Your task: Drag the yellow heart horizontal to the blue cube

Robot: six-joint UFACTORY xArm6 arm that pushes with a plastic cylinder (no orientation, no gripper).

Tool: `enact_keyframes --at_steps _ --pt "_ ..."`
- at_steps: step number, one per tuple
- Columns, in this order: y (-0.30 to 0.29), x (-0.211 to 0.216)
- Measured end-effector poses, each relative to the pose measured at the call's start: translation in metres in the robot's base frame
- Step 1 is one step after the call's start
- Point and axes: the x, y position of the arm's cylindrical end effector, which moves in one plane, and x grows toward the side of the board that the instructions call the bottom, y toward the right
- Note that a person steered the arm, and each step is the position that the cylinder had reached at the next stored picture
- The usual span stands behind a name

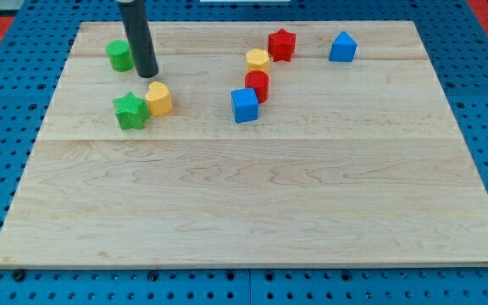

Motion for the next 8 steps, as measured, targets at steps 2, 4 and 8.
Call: enact_keyframes --at_steps 2,4,8 --pt "0.02 0.053" --pt "-0.01 0.059" --pt "-0.096 -0.088"
